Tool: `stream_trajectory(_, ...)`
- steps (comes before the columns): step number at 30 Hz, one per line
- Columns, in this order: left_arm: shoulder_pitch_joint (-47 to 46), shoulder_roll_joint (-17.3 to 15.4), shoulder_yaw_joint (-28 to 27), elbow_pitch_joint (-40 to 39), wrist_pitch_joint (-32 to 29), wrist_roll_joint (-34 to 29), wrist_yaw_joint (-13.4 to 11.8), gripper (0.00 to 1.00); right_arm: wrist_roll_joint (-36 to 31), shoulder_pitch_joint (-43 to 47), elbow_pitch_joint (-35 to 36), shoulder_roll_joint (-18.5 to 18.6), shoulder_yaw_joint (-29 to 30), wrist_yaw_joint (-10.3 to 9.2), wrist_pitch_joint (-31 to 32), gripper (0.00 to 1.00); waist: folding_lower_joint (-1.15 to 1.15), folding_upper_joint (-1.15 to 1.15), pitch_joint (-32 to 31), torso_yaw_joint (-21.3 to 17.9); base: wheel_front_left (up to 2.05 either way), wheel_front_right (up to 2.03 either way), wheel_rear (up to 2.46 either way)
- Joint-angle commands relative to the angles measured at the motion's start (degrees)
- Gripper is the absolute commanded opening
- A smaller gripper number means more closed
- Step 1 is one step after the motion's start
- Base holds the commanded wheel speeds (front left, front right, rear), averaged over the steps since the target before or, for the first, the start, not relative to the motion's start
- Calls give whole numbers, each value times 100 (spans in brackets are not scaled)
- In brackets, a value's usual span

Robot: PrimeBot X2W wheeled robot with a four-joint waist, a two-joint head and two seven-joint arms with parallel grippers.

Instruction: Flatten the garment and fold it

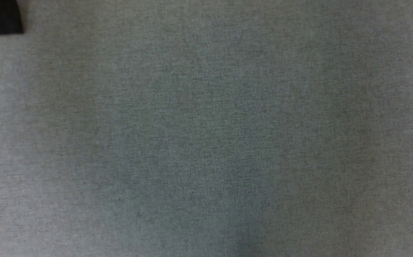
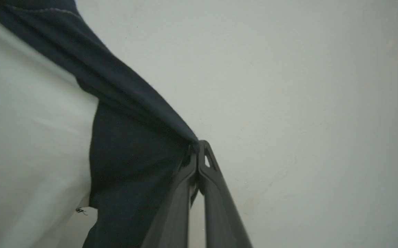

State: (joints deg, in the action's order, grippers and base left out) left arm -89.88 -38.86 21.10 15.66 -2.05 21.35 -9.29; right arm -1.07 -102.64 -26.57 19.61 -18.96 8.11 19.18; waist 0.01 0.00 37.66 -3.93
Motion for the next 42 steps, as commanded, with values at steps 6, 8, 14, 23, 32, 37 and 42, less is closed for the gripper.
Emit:
stream_trajectory(6,-33,-38,-61,329,468,-115,-140,0,-298,88,-405,-39,419,-62,-564,0,-1,0,153,-3,0,0,0)
stream_trajectory(8,219,-35,71,465,450,-108,-51,0,-177,372,-552,-63,301,-62,-663,0,-1,0,137,18,0,0,0)
stream_trajectory(14,1349,-43,499,851,334,-2,212,0,515,1511,-780,-79,-228,-62,-940,0,-1,0,-101,69,0,0,0)
stream_trajectory(23,3550,-59,745,510,-172,797,387,0,1714,3746,174,264,-853,-62,-900,0,-1,0,-939,174,0,0,0)
stream_trajectory(32,6227,-259,749,-1167,-549,1834,48,0,2171,6788,2122,655,36,-62,-81,0,-1,0,-1921,217,0,0,0)
stream_trajectory(37,7483,-376,629,-1952,-552,2196,-477,0,1989,8350,3097,417,852,-62,586,0,-1,0,-2290,176,0,0,0)
stream_trajectory(42,8437,-369,630,-2464,-463,2417,-824,0,1710,9589,3892,-33,1359,-62,1148,0,-1,0,-2504,173,0,0,0)
